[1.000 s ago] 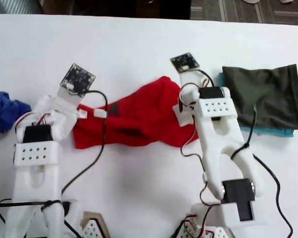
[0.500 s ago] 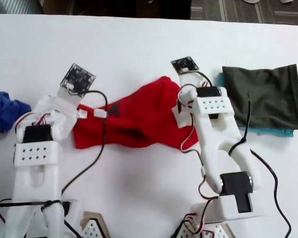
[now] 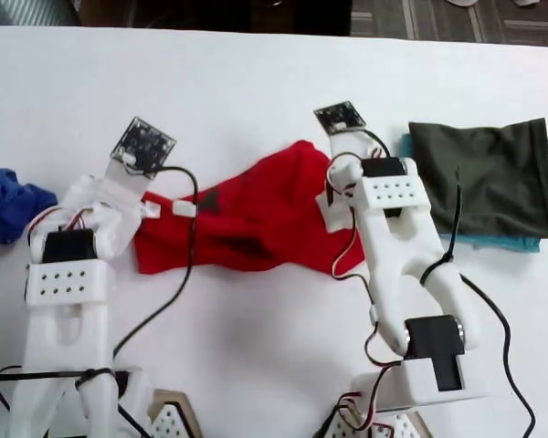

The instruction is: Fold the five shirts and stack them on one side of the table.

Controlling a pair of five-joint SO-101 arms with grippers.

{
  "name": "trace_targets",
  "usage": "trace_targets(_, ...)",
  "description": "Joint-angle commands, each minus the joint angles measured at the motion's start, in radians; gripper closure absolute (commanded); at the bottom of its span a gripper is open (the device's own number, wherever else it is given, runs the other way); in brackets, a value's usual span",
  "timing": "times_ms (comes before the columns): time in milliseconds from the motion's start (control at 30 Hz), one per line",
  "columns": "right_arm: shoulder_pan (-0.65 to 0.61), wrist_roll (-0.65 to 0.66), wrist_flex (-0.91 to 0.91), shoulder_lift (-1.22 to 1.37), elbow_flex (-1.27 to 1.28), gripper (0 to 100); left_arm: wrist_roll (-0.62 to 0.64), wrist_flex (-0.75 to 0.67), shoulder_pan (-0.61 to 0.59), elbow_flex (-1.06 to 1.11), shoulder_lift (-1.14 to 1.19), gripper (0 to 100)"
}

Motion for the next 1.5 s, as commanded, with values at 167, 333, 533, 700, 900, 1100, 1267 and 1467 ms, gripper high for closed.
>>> trace_targets(167,0.001,-0.009,-0.004,-0.005,-0.114,91.9,0.009,-0.011,-0.009,-0.004,-0.023,97)
trace_targets(333,0.001,-0.009,-0.004,-0.002,-0.110,93.0,0.009,-0.011,-0.009,-0.007,-0.023,97)
trace_targets(533,0.001,-0.009,-0.012,-0.002,-0.101,97.7,0.009,-0.011,-0.009,-0.008,-0.023,97)
trace_targets(700,0.001,-0.012,-0.051,-0.018,-0.114,97.8,0.009,-0.011,-0.009,-0.005,-0.025,97)
trace_targets(900,-0.001,-0.015,0.024,-0.099,-0.342,97.8,0.011,0.058,-0.008,-0.097,-0.031,97)
trace_targets(1100,-0.007,-0.023,0.114,-0.120,-0.655,97.8,0.011,0.132,0.009,-0.298,-0.029,97)
trace_targets(1267,0.007,-0.052,0.140,-0.124,-0.841,97.8,0.011,0.216,0.064,-0.533,-0.029,97)
trace_targets(1467,0.051,-0.052,0.222,-0.128,-1.129,97.8,0.011,0.292,0.146,-0.851,-0.029,97)
